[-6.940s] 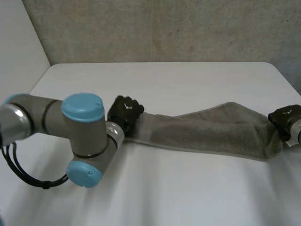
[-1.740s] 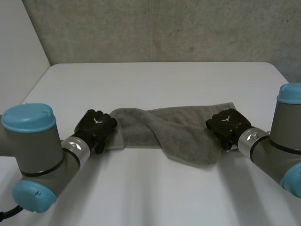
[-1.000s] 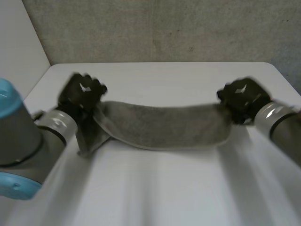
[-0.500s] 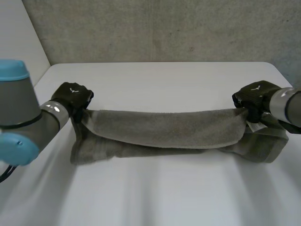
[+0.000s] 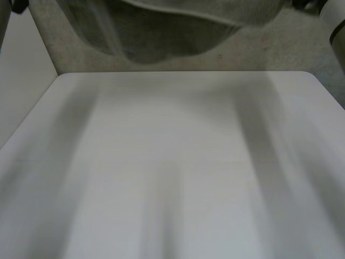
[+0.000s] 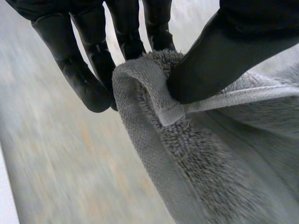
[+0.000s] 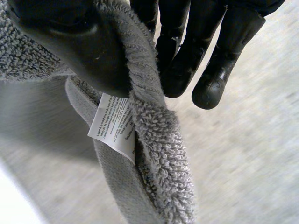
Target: Fold the towel.
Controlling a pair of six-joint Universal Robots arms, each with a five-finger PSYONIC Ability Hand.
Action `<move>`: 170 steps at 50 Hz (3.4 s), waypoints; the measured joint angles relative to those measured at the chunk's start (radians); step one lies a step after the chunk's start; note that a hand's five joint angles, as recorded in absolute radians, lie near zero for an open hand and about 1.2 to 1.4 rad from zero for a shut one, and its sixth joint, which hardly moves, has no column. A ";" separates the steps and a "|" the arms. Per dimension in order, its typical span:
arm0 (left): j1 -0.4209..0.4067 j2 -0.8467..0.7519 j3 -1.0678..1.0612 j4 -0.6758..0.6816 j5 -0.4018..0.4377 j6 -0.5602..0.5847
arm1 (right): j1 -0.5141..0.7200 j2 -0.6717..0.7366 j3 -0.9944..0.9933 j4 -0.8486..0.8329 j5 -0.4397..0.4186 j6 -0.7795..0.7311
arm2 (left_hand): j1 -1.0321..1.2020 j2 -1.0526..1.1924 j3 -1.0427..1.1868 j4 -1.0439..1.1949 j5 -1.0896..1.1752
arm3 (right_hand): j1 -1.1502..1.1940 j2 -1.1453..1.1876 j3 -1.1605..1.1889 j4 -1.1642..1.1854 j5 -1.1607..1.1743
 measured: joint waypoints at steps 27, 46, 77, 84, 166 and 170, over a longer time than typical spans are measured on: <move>0.010 -0.009 -0.965 0.077 0.125 0.320 | -0.005 0.278 0.340 0.213 -0.061 -0.081 | 0.000 0.000 0.001 0.000 0.000 | 0.000 0.000 0.000 0.000 0.000; 0.039 0.179 -1.205 0.142 0.179 0.339 | -0.062 0.245 0.335 0.347 0.004 -0.114 | 0.000 0.000 0.001 0.000 0.000 | -0.618 -0.611 -0.645 -0.632 -0.636; 0.086 0.176 -1.206 0.172 0.170 0.342 | -0.269 -0.249 0.867 0.258 -0.191 -0.278 | 0.000 0.000 0.001 0.000 0.000 | -0.635 -0.641 -0.667 -0.667 -0.647; 0.078 0.176 -1.210 0.171 0.171 0.342 | -0.304 -0.288 1.000 0.302 -0.238 -0.352 | 0.000 0.000 0.001 0.000 0.000 | -0.637 -0.642 -0.669 -0.669 -0.650; 0.083 0.156 -1.205 0.184 0.176 0.343 | 0.006 0.370 0.427 -0.084 -0.215 -0.154 | 0.000 0.000 0.001 0.000 0.000 | -0.817 -0.817 -0.852 -0.857 -0.829; 0.083 0.156 -1.205 0.185 0.176 0.343 | 0.011 0.377 0.421 -0.084 -0.208 -0.153 | 0.000 0.000 0.001 0.000 0.000 | -0.817 -0.817 -0.850 -0.857 -0.825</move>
